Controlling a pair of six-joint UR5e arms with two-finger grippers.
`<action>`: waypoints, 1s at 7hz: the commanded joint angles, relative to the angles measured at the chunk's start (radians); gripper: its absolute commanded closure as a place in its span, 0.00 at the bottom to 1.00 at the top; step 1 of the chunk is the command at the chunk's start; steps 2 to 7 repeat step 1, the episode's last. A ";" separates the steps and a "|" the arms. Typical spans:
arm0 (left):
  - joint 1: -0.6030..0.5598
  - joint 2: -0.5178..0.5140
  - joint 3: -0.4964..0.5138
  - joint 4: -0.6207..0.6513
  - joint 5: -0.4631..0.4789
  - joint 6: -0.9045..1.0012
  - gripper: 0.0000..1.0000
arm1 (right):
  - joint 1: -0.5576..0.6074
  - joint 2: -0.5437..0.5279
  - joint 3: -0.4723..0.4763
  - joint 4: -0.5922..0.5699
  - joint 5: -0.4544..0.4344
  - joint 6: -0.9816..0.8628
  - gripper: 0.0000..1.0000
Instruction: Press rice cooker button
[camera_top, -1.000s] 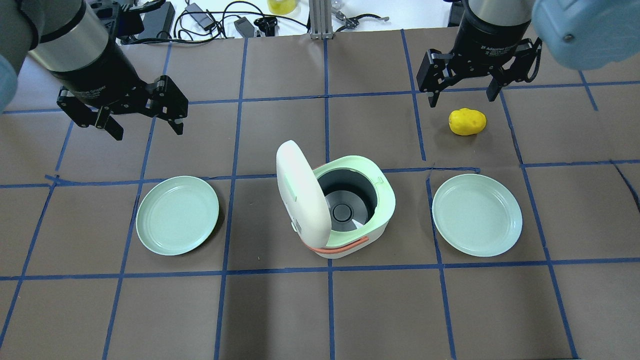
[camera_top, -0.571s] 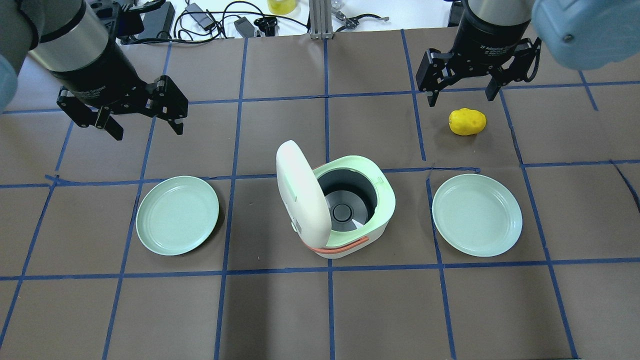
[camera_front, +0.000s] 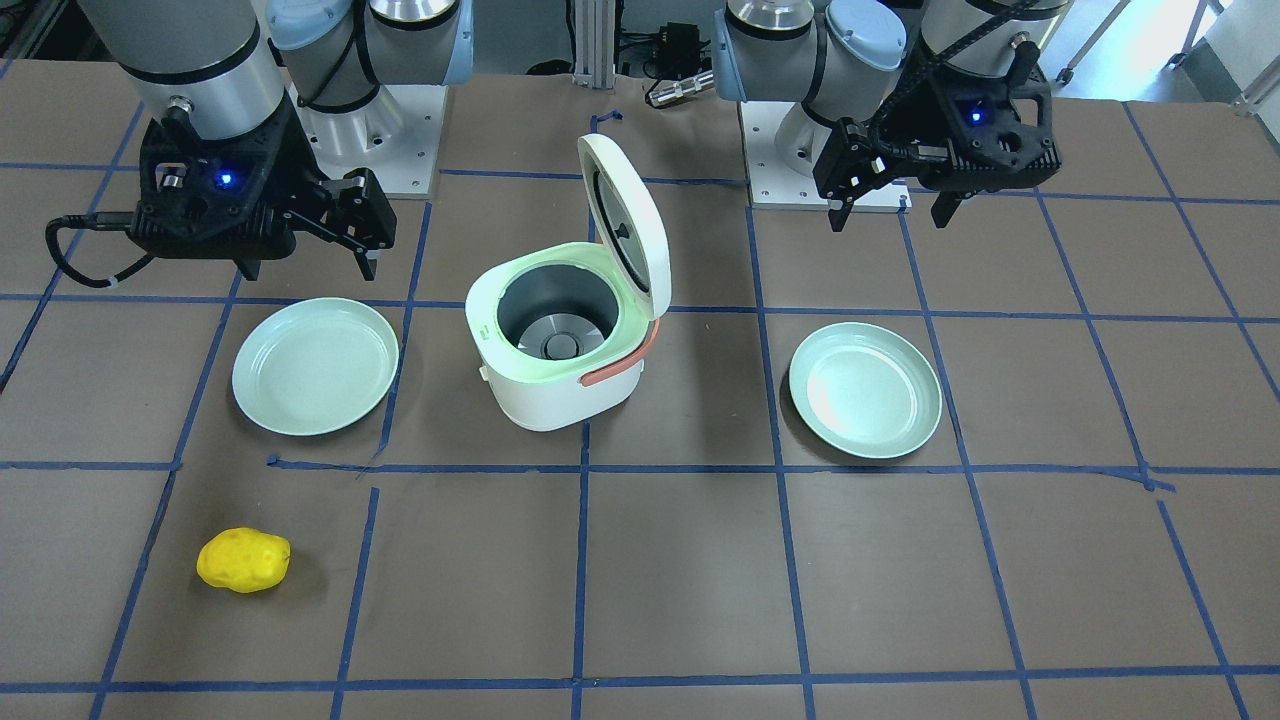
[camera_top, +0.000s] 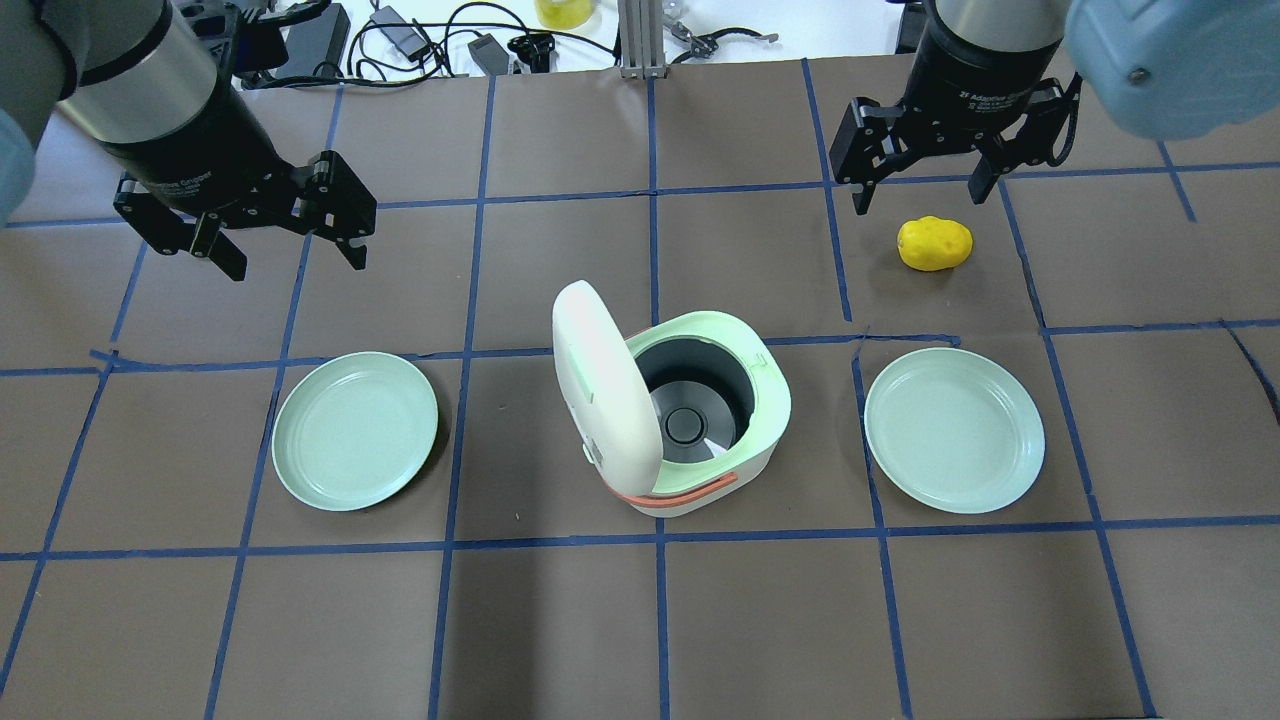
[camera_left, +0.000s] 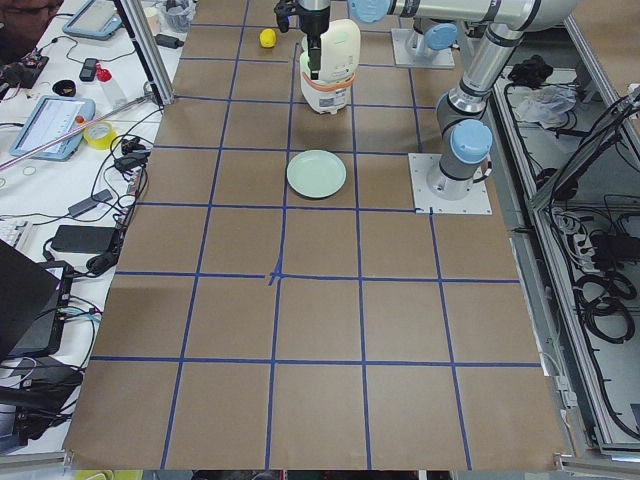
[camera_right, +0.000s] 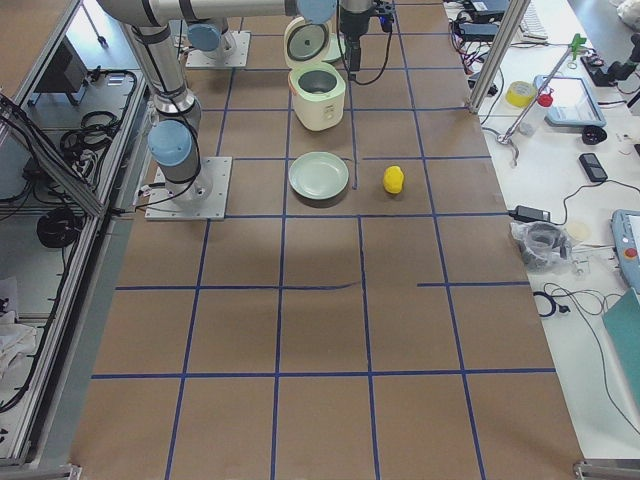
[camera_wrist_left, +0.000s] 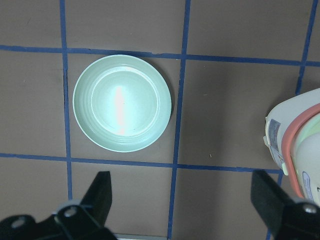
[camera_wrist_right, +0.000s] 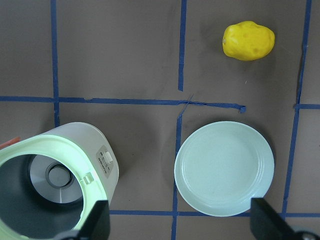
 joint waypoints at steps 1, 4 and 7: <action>0.000 0.000 0.000 0.000 0.000 0.000 0.00 | -0.002 0.001 0.000 0.000 0.006 0.000 0.00; 0.000 0.000 0.000 0.000 0.000 0.000 0.00 | -0.002 0.001 0.000 0.000 0.006 0.000 0.00; 0.000 0.000 0.000 0.000 0.000 0.000 0.00 | -0.002 0.001 0.000 0.000 0.006 0.000 0.00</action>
